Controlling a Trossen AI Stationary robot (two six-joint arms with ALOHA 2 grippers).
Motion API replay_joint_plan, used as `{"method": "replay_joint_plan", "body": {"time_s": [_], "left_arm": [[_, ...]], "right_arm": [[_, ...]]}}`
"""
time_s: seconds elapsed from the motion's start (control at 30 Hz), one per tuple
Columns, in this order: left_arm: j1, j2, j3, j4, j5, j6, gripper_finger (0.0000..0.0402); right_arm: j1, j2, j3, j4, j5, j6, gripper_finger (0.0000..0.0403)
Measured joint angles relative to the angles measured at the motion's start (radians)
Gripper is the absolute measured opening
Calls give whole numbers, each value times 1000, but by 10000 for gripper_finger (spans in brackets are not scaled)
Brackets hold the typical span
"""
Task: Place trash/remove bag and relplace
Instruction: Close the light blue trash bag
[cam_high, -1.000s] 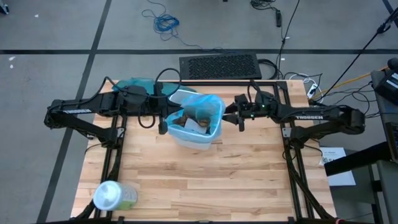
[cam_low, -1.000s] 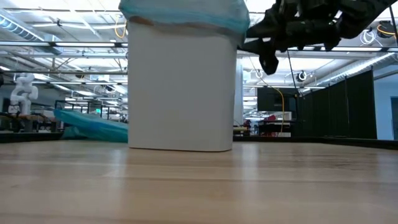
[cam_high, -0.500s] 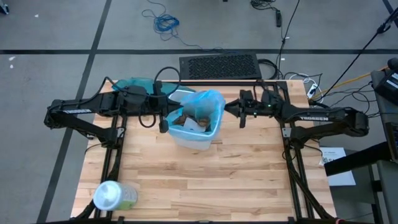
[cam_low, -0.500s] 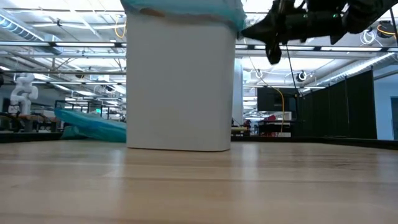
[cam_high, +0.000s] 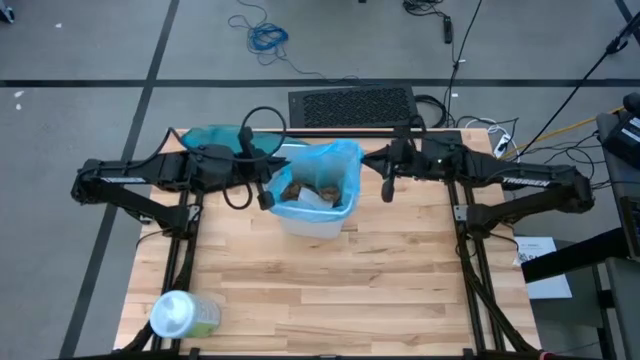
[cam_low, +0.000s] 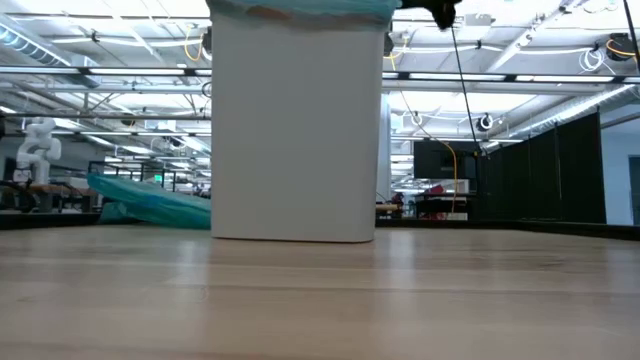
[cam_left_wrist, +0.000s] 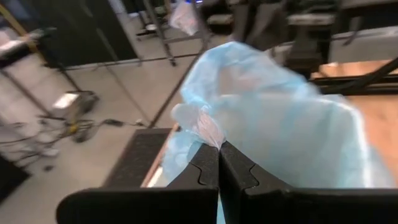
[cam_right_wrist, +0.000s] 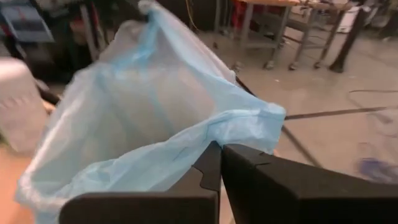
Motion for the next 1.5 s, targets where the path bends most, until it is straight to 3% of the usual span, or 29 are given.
{"method": "replay_joint_plan", "body": {"time_s": [0.33,0.5,0.6,0.77,1.1,1.27,1.33,1.5], "left_arm": [[-91,-2,56,-26,-255,61,0],[-146,0,105,-49,-388,86,0],[-166,-2,125,-78,-425,84,0],[-170,5,125,-132,-429,32,0],[-170,15,124,-212,-426,-30,0],[-170,15,124,-211,-417,-26,0],[-170,15,124,-211,-397,-25,0],[-171,15,123,-211,-379,-25,0]], "right_arm": [[176,156,281,-286,283,-231,0],[220,209,351,-372,333,-293,0],[225,225,359,-407,329,-243,0],[200,233,359,-471,322,-23,12],[189,178,431,-548,239,165,154],[105,162,487,-540,186,224,217],[28,164,490,-525,122,249,230],[-197,222,489,-494,-172,275,236]]}}
